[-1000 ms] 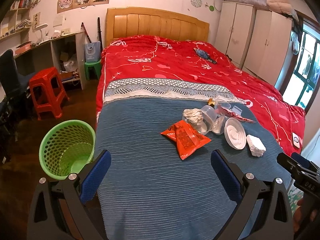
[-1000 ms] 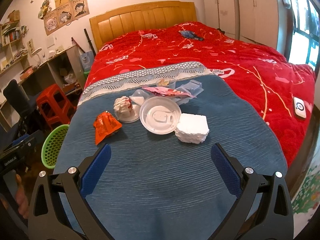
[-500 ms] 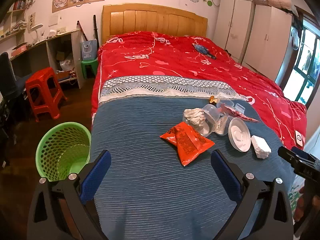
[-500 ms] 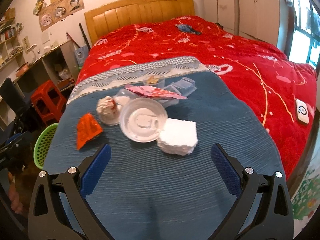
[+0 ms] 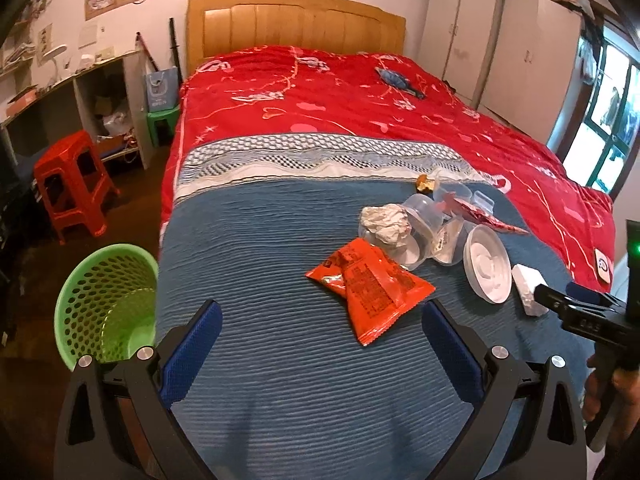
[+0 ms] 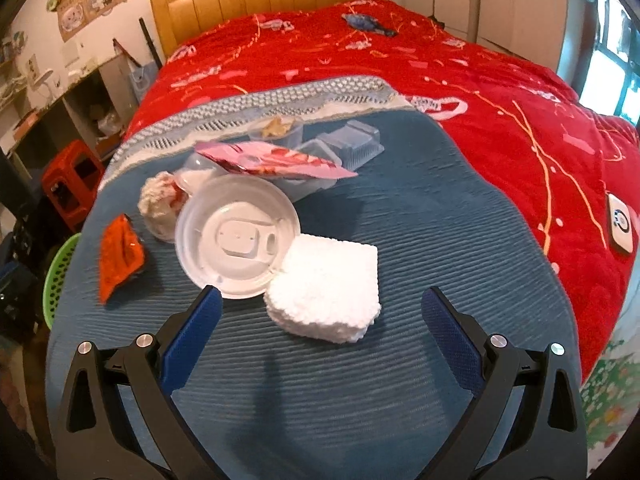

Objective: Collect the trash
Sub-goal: 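Grasp the orange wrapper with the left tool while the right tool grasps the white foam block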

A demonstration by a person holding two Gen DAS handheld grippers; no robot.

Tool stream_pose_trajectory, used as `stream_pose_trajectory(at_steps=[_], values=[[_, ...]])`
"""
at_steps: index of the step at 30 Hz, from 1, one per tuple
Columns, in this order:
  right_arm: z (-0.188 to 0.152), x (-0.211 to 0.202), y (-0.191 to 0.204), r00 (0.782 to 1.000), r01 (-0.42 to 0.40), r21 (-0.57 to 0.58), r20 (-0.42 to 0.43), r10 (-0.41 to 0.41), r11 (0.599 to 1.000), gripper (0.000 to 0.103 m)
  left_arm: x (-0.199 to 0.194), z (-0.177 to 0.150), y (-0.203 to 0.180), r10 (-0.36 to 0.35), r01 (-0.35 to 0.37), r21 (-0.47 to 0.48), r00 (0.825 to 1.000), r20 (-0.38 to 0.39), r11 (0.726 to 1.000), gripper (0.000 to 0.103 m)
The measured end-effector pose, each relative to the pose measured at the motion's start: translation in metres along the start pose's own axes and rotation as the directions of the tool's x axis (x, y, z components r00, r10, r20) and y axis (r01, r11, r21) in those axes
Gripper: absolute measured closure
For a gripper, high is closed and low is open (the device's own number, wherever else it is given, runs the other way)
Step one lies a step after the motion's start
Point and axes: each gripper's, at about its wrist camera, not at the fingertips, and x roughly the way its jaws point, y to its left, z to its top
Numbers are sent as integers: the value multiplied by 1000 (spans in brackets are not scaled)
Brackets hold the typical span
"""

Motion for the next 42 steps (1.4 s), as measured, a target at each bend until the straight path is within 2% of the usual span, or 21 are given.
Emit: stream_pose_trajectory(at_steps=[9, 14, 16, 19, 20, 21, 25, 26, 28, 30, 36, 38, 42], values=[[-1, 20, -5, 999, 27, 9, -32, -26, 1000, 10, 43, -1, -28, -59, 67, 112, 995, -78, 991, 6], [0, 23, -7, 999, 22, 7, -41, -22, 1000, 25, 70, 0, -43, -46, 64, 177, 994, -102, 982, 6], [-1, 24, -8, 999, 17, 11, -46, -16, 1000, 36, 78, 1, -45, -36, 57, 187, 993, -114, 981, 7], [-1, 22, -10, 999, 14, 16, -42, -13, 1000, 37, 89, 0, -46, -14, 39, 196, 992, -126, 980, 8], [-1, 20, -11, 999, 13, 15, -36, -12, 1000, 37, 92, 1, -46, -16, 41, 195, 992, -129, 980, 11], [-1, 19, -11, 999, 12, 14, -31, -12, 1000, 37, 94, 1, -46, -20, 46, 195, 991, -134, 980, 20], [-3, 11, -10, 1000, 2, 17, -14, -2, 1000, 37, 98, -1, -44, -45, 73, 183, 987, -153, 981, 35], [-3, 8, -10, 1000, 3, 16, -9, -2, 1000, 37, 97, -1, -44, -55, 82, 179, 987, -152, 980, 42], [-4, 4, -9, 1000, 0, 15, -3, 0, 1000, 37, 95, -2, -44, -68, 93, 175, 987, -145, 980, 45], [-5, -1, -7, 1000, -1, 14, 5, 1, 1000, 37, 93, -2, -43, -90, 114, 170, 985, -145, 979, 65], [-7, -16, 0, 999, -16, 12, 33, 16, 1000, 37, 86, -5, -38, -140, 161, 134, 979, -150, 978, 93], [-7, -21, 4, 999, -21, 7, 41, 21, 1000, 37, 81, -6, -34, -160, 178, 117, 976, -148, 977, 97], [-6, -28, 10, 998, -37, 6, 57, 36, 999, 37, 73, -4, -27, -181, 193, 79, 974, -137, 978, 98]])
